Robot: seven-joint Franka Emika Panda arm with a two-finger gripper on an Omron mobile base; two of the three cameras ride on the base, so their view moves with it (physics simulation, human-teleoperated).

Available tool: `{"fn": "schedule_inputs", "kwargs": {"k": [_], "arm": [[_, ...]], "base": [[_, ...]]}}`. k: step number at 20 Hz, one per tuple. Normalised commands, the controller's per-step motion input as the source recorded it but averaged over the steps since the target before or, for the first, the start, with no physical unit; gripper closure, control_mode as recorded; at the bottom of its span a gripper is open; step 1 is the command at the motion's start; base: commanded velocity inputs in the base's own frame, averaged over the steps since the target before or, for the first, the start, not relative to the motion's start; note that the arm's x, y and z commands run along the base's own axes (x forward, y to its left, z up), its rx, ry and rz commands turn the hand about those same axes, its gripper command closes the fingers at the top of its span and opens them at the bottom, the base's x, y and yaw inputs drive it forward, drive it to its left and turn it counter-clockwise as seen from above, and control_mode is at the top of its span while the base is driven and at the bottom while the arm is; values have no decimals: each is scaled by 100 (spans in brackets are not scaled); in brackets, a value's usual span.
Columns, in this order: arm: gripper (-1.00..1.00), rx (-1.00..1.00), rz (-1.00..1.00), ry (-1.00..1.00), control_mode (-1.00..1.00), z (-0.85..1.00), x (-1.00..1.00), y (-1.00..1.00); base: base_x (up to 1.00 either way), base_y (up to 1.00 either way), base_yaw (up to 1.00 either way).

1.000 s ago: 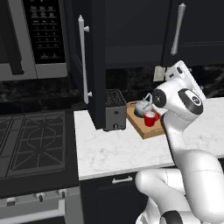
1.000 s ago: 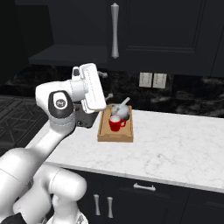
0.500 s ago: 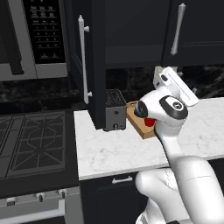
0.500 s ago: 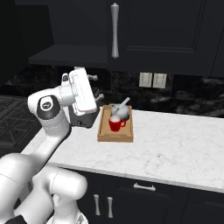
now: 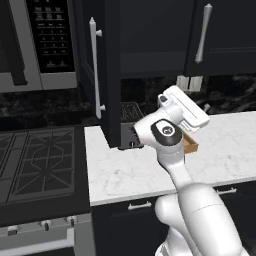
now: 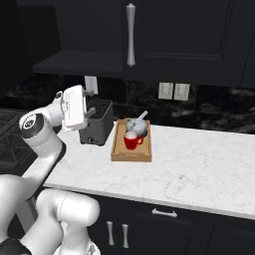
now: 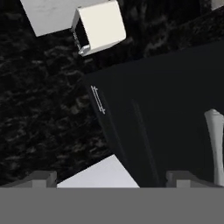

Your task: Pick the kettle from the counter and place it on the tray. Then pick the mug from the cabinet and place it on the tray. Then close the cabinet doors.

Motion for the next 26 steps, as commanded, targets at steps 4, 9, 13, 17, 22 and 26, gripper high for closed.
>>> {"fn": "schedule_inputs", "kwargs": {"k": [4,9,13,17,22,26], "arm": [[-100,-14,-14,14,-100,0,-14,56],[-100,-11,-7,7,-100,-4,0,59],[-100,-9,-6,7,-100,-4,1,50],[-100,-6,-4,4,-100,-13,-2,30],[-100,-2,0,17,-100,-14,0,35],[-100,0,-4,25,-100,-10,2,57]], "base": [[0,0,0],[0,0,0],[0,0,0],[0,0,0],[0,0,0],[0,0,0]]}}
